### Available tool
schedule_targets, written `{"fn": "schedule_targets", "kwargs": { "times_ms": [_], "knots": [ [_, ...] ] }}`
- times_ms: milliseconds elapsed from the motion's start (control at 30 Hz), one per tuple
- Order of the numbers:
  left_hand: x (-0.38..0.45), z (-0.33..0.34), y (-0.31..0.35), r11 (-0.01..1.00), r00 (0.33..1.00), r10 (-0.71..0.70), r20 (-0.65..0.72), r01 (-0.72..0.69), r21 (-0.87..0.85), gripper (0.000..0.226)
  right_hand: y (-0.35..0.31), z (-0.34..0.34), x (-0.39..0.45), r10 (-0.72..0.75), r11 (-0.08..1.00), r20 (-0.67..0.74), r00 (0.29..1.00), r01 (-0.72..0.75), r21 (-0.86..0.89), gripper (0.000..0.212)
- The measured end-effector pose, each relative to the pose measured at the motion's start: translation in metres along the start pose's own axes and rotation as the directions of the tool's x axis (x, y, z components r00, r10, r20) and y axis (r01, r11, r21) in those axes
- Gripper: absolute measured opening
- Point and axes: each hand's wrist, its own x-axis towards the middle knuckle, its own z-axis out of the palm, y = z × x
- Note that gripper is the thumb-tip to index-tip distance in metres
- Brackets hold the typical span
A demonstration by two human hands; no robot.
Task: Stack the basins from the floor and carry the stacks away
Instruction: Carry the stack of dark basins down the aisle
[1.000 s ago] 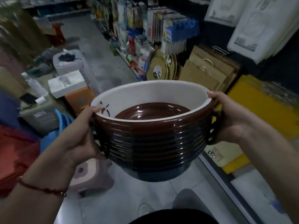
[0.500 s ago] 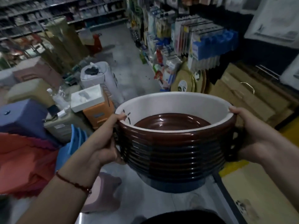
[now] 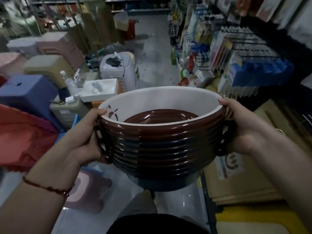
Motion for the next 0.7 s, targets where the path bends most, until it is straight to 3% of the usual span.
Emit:
{"fn": "schedule_targets", "kwargs": {
  "times_ms": [167, 433, 600, 700],
  "knots": [
    [0.046, -0.010, 0.029, 0.997, 0.998, -0.037, 0.052, 0.040, -0.060, 0.060, -0.038, 0.036, 0.030, 0.034, 0.999, 0.015, 0.999, -0.034, -0.031, 0.054],
    [0.140, -0.013, 0.116, 0.998, 0.999, -0.015, 0.040, 0.018, -0.066, 0.055, -0.112, 0.114, 0.116, 0.018, 0.999, -0.067, 0.998, -0.020, -0.027, 0.067],
    [0.190, -0.018, 0.174, 0.999, 0.999, -0.033, 0.029, 0.033, 0.001, 0.064, -0.143, 0.148, 0.155, 0.071, 0.997, -0.083, 0.994, -0.070, 0.016, 0.063],
    [0.216, -0.008, 0.202, 0.999, 0.998, -0.046, 0.046, 0.044, 0.030, 0.058, -0.161, 0.154, 0.178, 0.094, 0.995, -0.096, 0.991, -0.089, 0.054, 0.068]
  ]
}}
